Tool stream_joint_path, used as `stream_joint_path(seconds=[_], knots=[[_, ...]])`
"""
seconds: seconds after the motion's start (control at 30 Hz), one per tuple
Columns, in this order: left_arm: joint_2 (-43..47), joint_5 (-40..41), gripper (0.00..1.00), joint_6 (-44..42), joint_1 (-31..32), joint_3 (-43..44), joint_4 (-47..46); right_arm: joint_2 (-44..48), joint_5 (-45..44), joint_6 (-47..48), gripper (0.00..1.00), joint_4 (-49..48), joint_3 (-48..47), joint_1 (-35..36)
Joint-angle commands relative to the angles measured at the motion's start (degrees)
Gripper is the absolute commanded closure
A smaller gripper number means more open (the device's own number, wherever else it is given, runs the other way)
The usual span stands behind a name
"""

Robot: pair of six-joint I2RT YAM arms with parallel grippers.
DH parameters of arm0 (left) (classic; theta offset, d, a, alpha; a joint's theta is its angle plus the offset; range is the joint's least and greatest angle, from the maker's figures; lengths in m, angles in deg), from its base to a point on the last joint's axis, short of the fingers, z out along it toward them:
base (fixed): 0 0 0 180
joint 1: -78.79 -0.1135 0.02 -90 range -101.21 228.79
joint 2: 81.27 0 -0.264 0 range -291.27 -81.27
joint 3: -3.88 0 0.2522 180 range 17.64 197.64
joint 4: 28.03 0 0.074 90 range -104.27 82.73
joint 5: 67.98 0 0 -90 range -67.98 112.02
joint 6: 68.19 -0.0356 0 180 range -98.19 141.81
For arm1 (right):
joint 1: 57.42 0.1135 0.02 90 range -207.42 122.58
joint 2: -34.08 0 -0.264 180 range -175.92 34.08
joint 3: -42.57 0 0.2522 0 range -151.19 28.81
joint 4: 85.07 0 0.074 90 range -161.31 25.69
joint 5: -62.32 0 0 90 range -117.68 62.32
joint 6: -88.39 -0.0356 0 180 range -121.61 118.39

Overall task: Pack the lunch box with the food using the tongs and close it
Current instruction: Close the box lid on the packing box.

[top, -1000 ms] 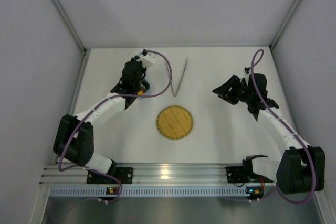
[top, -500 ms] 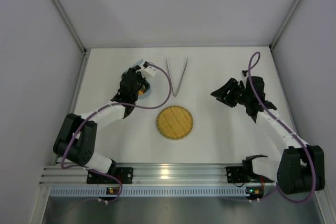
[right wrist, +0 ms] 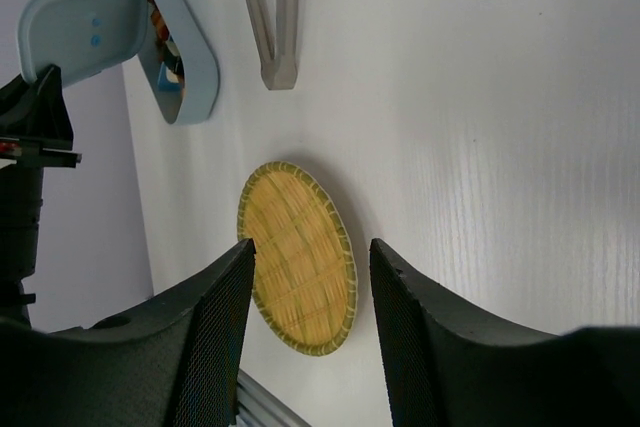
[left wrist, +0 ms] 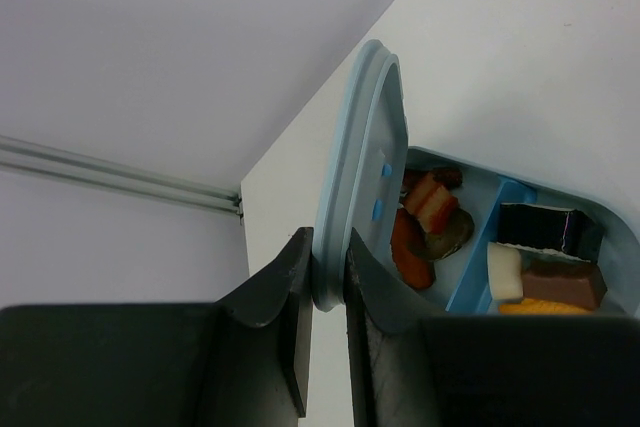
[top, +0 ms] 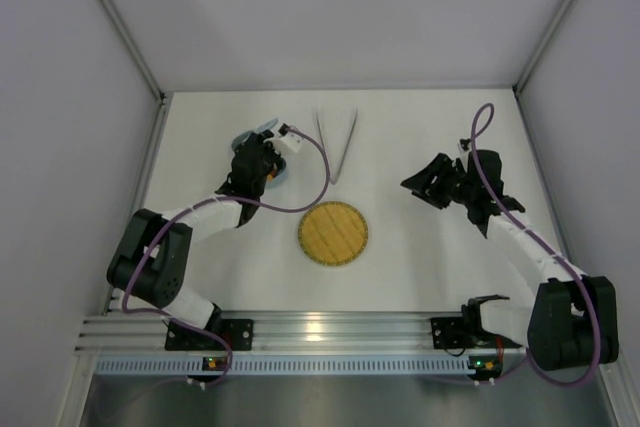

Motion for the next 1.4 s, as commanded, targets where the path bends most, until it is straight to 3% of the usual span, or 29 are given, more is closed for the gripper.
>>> stream_joint_path(seconds=[0.0,0.5,0.73,1.1,1.37], knots=[[0.68,-1.93,1.0,-1.21,-0.31,-0.64,-3.52,1.07,0.26,0.08,0.51,-4.44,0.82,0.99],[-0.55,-1.58,1.0,-1.21,-0.39,0.15,0.08,1.68,0.18,0.08,0.51,-4.36,1.79,1.08],[-0.11,-1.41,0.89,-0.59,-0.39,0.07,2.45,2.03,0.44,-0.01,0.51,-4.36,1.96,1.08],[0.95,-0.97,0.62,0.46,-0.39,0.24,4.56,2.91,0.53,0.17,0.51,-3.74,2.4,0.99],[1.39,-1.58,0.57,1.52,-0.31,0.77,6.93,4.4,0.18,0.26,0.51,-2.95,3.28,0.99]])
